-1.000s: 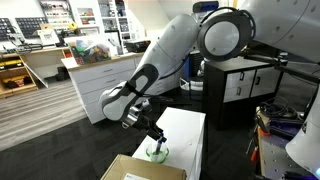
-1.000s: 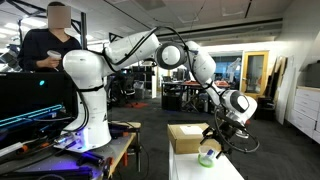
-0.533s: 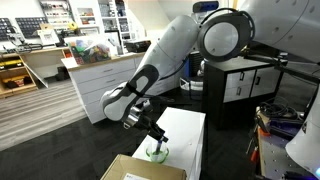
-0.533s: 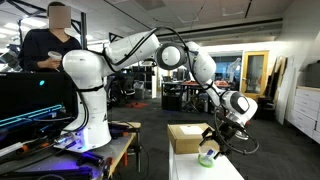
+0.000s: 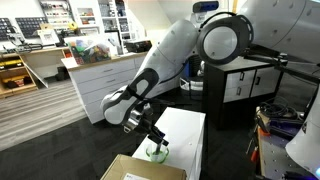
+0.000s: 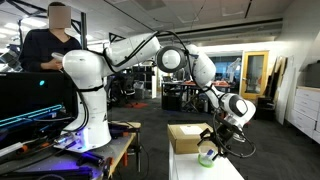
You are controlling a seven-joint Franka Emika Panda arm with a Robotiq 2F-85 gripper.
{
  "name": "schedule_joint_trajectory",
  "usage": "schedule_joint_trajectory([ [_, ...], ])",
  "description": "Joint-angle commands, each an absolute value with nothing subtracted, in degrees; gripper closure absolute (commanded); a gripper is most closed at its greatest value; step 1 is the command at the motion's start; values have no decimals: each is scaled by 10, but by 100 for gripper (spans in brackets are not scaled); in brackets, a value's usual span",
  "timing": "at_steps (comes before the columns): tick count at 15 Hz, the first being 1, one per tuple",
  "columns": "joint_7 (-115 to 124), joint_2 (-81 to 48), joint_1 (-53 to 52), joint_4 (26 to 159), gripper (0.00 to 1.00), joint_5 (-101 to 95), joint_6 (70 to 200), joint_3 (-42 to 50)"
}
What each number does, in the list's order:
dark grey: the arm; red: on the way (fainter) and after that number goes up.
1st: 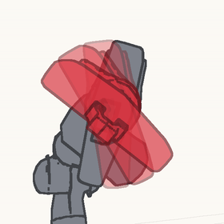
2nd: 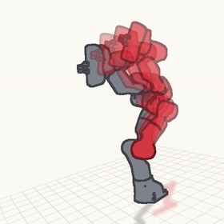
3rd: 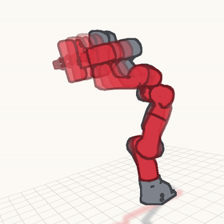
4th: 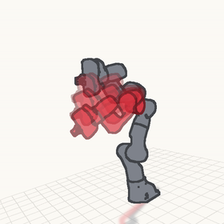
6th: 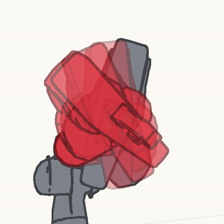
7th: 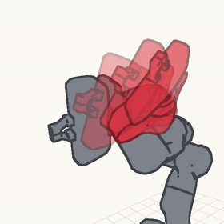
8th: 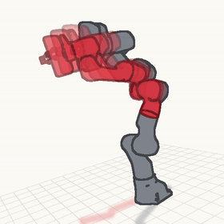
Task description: Remove the blue marker from the clear cup and place it on the brown box
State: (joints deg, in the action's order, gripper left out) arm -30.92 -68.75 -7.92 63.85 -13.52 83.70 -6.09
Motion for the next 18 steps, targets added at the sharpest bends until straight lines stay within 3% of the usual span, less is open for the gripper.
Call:
schedule_joint_trajectory([
  [1,-326,-708,-77,598,0,-140,817,-67],
  [9,-326,-720,-87,541,0,-153,785,-57],
  [10,-327,-722,-86,536,5,-151,780,-58],
  [11,-325,-726,-85,531,26,-148,775,-58],
  [13,-325,-733,-84,522,31,-146,766,-58],
  [18,-327,-746,-83,503,64,-145,755,-59],
])
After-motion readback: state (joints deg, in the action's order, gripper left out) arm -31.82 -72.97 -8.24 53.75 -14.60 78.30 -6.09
